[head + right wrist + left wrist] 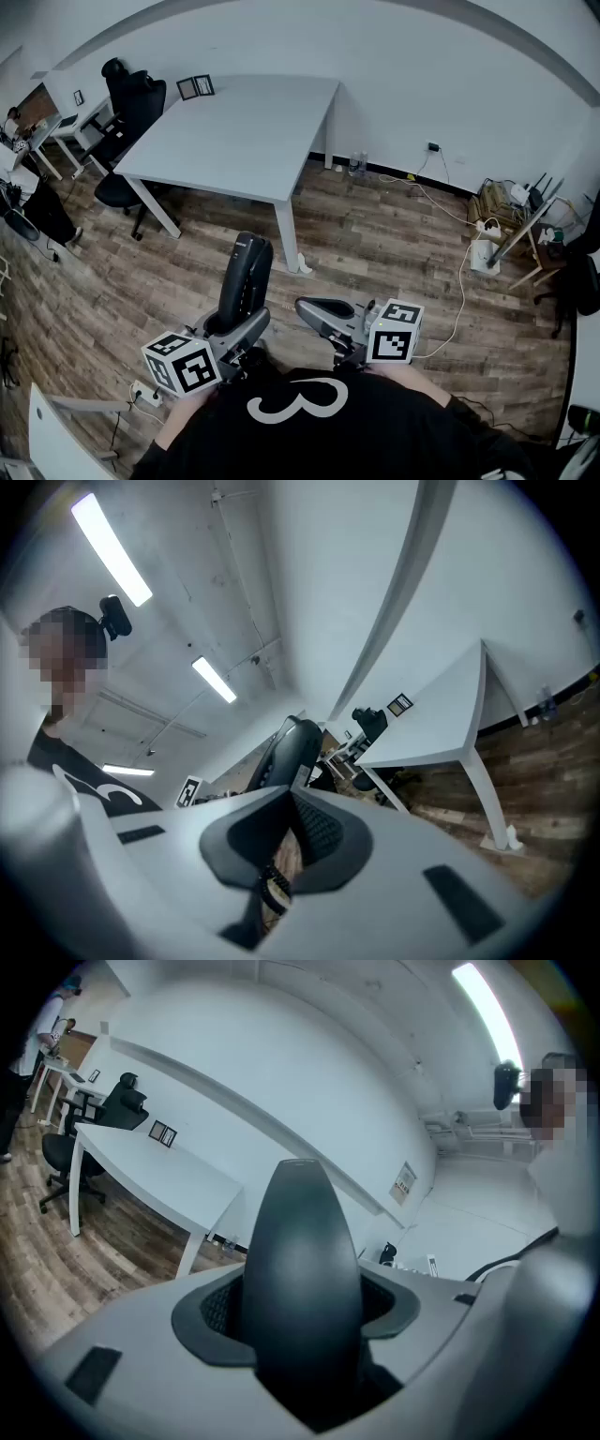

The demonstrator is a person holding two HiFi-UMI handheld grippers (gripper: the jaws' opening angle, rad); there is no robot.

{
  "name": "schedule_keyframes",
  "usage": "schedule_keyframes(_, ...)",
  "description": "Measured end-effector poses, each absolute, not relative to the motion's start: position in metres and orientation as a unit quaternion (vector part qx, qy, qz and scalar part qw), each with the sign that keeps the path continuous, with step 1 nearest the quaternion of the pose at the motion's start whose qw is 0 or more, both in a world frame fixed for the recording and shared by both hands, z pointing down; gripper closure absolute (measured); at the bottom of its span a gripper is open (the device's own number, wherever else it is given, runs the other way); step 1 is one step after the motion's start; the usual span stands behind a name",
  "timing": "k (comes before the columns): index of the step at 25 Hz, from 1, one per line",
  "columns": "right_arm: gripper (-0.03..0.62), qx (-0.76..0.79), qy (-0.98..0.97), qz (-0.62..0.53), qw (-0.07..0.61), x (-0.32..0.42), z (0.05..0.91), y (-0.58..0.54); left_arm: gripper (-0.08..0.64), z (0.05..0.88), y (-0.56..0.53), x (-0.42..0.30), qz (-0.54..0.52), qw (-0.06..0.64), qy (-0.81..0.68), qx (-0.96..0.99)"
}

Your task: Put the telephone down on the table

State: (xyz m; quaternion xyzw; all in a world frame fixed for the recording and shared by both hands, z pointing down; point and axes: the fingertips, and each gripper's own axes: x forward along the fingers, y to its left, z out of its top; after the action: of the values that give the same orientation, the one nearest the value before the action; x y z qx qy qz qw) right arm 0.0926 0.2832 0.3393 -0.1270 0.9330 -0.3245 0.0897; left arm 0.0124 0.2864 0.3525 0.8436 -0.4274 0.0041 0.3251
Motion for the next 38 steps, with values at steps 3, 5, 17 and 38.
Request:
schedule_keyframes(3,0.584,-0.128,0.934,-0.323,0.082,0.090,0.341,0.279,0.270,0.353,0.284,0.010,0.005,0.324,-0.432,0.842)
schedule_keyframes(5,0.584,-0.127,0.936,-0.319,0.073,0.085,0.344,0.278,0.270,0.355,0.282,0.005,0.007,0.323,-0.436,0.840)
schedule_keyframes(17,0.583,-0.087,0.931,-0.349,0.055,0.035,0.358,0.264,0.270,0.373,0.267,-0.043,0.000,0.353,-0.454,0.818)
schedule_keyframes(38,0.583,-0.155,0.909,-0.385,0.043,-0.061,0.378,0.107,0.270,0.390,0.106,-0.143,0.021,0.368,-0.412,0.834)
